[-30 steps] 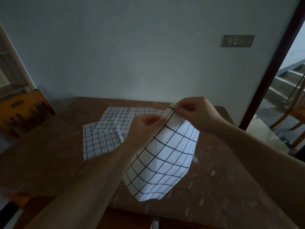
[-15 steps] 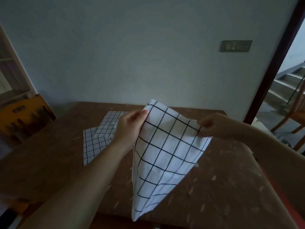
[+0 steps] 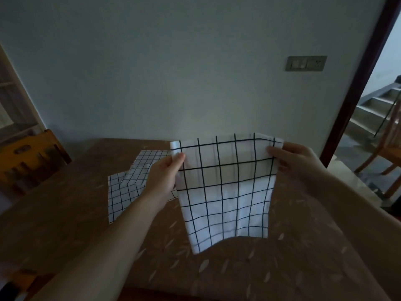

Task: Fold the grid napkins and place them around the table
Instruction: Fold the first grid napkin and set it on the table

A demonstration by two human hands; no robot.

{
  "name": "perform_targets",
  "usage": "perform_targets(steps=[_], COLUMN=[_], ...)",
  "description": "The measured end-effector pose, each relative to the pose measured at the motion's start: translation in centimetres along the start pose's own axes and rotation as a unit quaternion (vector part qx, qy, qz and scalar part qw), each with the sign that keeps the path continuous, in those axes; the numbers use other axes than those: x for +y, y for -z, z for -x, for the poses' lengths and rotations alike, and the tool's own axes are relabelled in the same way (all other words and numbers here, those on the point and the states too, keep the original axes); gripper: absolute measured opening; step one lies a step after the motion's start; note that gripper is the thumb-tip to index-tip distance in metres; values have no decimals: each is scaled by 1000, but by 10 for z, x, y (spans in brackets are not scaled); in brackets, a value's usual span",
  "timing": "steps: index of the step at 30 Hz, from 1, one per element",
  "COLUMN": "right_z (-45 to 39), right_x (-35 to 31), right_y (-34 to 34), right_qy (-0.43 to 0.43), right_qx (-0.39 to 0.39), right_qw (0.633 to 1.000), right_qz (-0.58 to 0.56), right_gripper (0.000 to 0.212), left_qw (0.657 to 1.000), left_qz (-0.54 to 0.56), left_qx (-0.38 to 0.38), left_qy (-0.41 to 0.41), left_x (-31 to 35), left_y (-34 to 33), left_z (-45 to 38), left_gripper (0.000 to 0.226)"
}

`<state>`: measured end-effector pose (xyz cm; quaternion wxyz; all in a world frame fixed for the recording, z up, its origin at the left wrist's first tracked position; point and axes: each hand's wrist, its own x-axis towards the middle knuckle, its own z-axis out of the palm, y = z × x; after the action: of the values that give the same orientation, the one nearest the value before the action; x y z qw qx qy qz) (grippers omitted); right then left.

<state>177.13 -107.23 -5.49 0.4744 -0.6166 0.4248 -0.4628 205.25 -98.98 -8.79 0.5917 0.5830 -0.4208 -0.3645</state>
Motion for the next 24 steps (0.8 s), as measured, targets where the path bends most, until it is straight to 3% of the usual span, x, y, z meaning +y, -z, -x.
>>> perform_targets(steps=[9, 17, 24], right_z=[1, 4, 6], right_x=[-10, -17, -22], right_y=[-6, -4, -4], right_qy=[10, -2, 6], right_qx=[19, 30, 49], right_qw=[999, 996, 996], right_qz=[-38, -80, -79], right_gripper=[8, 23, 22], left_qw=[999, 995, 987], left_qz=[43, 94, 158], left_qx=[11, -25, -36], left_qy=[1, 4, 10], left_x=[-2, 1, 1], left_y=[-1, -3, -3], left_z=[1, -1, -5], left_gripper=[24, 25, 28])
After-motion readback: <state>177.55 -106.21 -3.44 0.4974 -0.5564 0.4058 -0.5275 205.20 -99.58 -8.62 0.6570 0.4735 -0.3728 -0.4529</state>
